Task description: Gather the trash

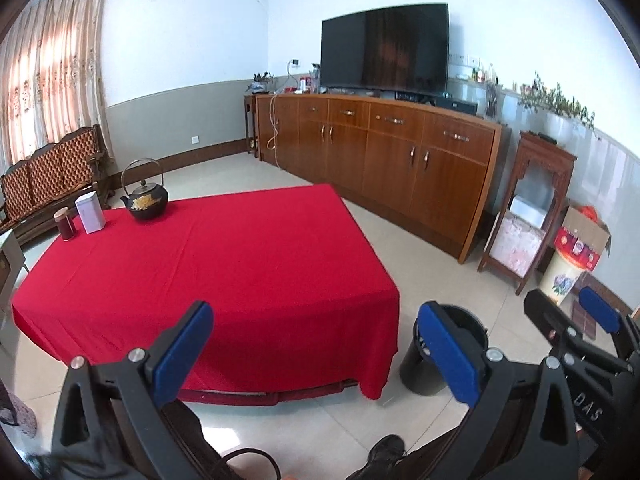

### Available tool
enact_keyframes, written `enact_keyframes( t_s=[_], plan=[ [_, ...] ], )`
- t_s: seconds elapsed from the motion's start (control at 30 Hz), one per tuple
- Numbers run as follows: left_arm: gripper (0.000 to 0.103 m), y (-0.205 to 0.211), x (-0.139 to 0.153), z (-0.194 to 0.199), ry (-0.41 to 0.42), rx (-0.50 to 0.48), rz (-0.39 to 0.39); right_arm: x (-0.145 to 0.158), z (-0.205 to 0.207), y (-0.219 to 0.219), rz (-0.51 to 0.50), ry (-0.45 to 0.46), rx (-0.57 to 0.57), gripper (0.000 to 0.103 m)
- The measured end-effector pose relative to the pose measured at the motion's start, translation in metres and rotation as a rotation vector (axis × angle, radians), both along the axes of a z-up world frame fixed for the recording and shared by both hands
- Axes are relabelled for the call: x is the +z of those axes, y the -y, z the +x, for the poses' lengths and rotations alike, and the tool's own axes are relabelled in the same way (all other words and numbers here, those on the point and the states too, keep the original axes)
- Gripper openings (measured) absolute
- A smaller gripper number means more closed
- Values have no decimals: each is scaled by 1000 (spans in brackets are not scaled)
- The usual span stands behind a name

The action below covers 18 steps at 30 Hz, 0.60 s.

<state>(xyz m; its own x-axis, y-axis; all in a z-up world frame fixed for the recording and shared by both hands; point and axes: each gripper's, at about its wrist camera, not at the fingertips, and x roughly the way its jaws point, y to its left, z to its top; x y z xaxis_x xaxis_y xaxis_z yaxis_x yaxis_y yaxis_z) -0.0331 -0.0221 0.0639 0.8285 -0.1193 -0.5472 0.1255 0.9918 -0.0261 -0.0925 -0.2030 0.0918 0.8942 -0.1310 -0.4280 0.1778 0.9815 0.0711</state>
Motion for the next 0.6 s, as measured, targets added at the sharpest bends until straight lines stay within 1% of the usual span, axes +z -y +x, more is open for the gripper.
enact_keyframes(
  t_s=[0.2, 0.6],
  plan=[
    [103, -2, -10, 8, -72, 21, 1, -8, 5, 8, 16, -30, -16, 95],
    [103, 0, -10, 8, -92, 15, 14, -12, 9, 13, 28, -41, -27, 95]
  ],
)
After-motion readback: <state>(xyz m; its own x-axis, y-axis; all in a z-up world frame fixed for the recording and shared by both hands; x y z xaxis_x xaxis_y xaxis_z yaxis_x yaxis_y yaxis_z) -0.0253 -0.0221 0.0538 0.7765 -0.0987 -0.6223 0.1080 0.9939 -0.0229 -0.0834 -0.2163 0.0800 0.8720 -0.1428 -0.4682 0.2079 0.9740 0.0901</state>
